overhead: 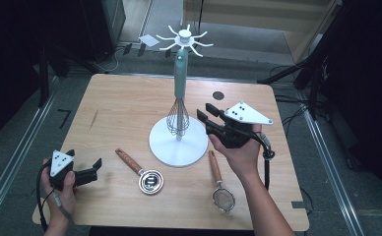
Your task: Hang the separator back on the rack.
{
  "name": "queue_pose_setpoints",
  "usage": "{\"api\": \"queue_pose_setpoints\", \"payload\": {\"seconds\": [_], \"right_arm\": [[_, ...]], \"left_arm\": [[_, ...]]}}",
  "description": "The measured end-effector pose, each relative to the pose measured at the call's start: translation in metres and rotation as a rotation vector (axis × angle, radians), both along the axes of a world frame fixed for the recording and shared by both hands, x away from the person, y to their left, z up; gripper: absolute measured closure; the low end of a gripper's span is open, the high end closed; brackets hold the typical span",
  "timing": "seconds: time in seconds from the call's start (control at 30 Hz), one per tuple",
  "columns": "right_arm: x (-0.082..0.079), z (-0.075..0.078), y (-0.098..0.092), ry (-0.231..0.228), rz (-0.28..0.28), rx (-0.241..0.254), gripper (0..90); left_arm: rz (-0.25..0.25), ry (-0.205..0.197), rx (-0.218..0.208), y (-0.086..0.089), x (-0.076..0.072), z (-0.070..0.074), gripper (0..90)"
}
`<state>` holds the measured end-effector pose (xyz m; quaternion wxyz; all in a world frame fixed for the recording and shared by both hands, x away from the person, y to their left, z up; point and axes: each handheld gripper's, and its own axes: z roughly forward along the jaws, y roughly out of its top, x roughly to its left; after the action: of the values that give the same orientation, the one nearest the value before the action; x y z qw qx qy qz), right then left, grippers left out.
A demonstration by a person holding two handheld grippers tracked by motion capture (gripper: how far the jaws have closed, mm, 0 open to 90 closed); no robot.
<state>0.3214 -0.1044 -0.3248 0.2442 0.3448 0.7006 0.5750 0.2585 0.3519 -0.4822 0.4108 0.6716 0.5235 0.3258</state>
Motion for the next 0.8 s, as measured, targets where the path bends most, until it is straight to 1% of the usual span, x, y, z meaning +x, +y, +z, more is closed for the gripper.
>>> {"api": "queue_pose_setpoints", "payload": {"seconds": [0.03, 0.07, 0.1, 0.17, 0.2, 0.23, 0.3, 0.43, 0.47, 0.5, 0.7, 0.77, 0.8], "right_arm": [[0.0, -0.006, -0.003, 0.013, -0.012, -0.008, 64.1], [0.001, -0.009, -0.004, 0.02, -0.018, -0.011, 64.0], [0.001, -0.009, -0.004, 0.02, -0.018, -0.011, 64.0], [0.001, -0.015, -0.008, 0.042, -0.03, -0.015, 63.3], [0.001, -0.015, -0.008, 0.042, -0.03, -0.015, 63.3], [0.001, -0.02, -0.01, 0.054, -0.039, -0.018, 62.9], [0.001, -0.022, -0.011, 0.06, -0.042, -0.021, 62.7], [0.001, -0.03, -0.016, 0.086, -0.051, -0.033, 61.5], [0.001, -0.035, -0.018, 0.105, -0.058, -0.033, 60.6], [0.001, -0.035, -0.018, 0.105, -0.058, -0.033, 60.6], [0.001, -0.05, -0.025, 0.162, -0.074, -0.05, 58.4], [0.001, -0.057, -0.027, 0.189, -0.086, -0.042, 56.0], [0.001, -0.057, -0.027, 0.189, -0.086, -0.042, 56.0]], "left_arm": [[0.0, 0.0, 0.001, 0.0, 0.0, 0.0, 0.0], [0.0, 0.0, 0.002, 0.0, 0.0, 0.0, 0.0], [0.0, 0.0, 0.002, 0.0, 0.0, 0.0, 0.0], [0.0, 0.001, 0.003, 0.0, 0.0, 0.0, 0.0], [0.001, 0.0, 0.003, 0.0, 0.0, 0.0, 0.0], [0.001, 0.0, 0.003, 0.0, 0.0, 0.0, 0.0], [0.002, -0.001, 0.003, 0.0, 0.0, 0.0, 0.0], [0.002, -0.002, 0.002, 0.0, 0.0, 0.0, 0.0], [0.002, -0.002, 0.002, 0.0, 0.0, 0.0, 0.0], [0.002, -0.002, 0.002, 0.0, 0.0, 0.0, 0.0], [0.002, -0.002, 0.001, 0.0, 0.0, 0.0, 0.0], [0.002, -0.002, 0.003, 0.0, 0.0, 0.0, 0.0], [0.002, -0.002, 0.004, 0.0, 0.0, 0.0, 0.0]]}}
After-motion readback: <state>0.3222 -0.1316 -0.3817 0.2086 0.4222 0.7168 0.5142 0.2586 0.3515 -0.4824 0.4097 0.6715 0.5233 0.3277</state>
